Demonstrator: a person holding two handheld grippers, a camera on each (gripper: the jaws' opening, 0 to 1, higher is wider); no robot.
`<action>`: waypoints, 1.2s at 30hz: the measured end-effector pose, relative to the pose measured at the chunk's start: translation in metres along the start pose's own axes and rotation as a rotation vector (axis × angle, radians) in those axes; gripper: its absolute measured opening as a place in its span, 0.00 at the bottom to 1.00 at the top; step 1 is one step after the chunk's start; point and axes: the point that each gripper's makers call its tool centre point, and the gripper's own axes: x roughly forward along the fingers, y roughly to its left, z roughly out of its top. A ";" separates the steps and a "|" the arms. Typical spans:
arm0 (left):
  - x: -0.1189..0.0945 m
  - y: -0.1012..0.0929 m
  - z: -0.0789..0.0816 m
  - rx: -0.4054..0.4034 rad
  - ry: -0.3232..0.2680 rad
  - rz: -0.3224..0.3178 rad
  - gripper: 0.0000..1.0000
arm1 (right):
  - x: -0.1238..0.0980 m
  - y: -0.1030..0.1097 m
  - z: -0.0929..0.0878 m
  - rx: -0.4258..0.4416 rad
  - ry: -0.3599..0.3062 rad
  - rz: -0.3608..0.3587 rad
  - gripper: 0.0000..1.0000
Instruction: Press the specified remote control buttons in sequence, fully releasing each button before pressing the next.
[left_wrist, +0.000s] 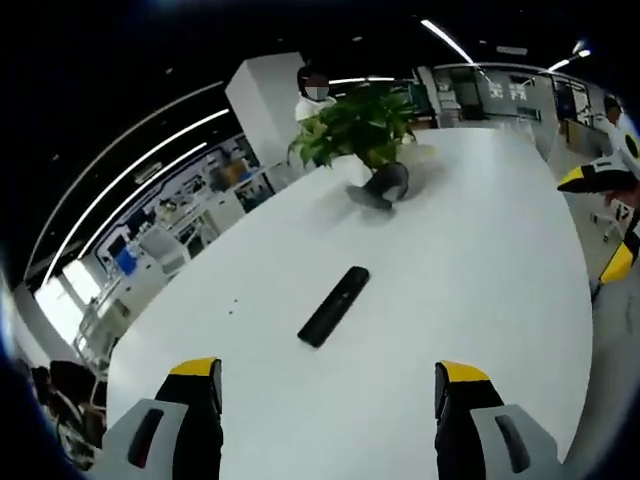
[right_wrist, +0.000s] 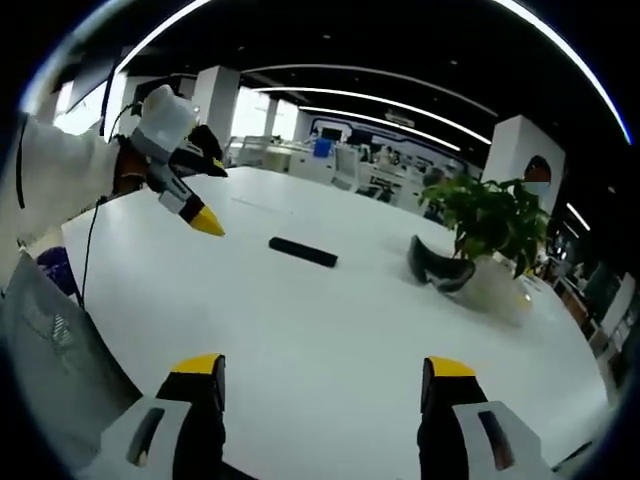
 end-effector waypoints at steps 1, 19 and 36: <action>0.004 0.001 0.003 0.009 0.000 -0.007 0.89 | 0.000 0.001 -0.001 0.002 0.004 0.006 0.77; 0.080 0.007 0.008 0.183 0.160 -0.162 0.82 | 0.001 0.007 -0.006 0.029 0.034 0.049 0.52; 0.144 0.017 -0.010 0.233 0.358 -0.336 0.61 | 0.005 0.010 -0.016 0.036 0.094 0.070 0.44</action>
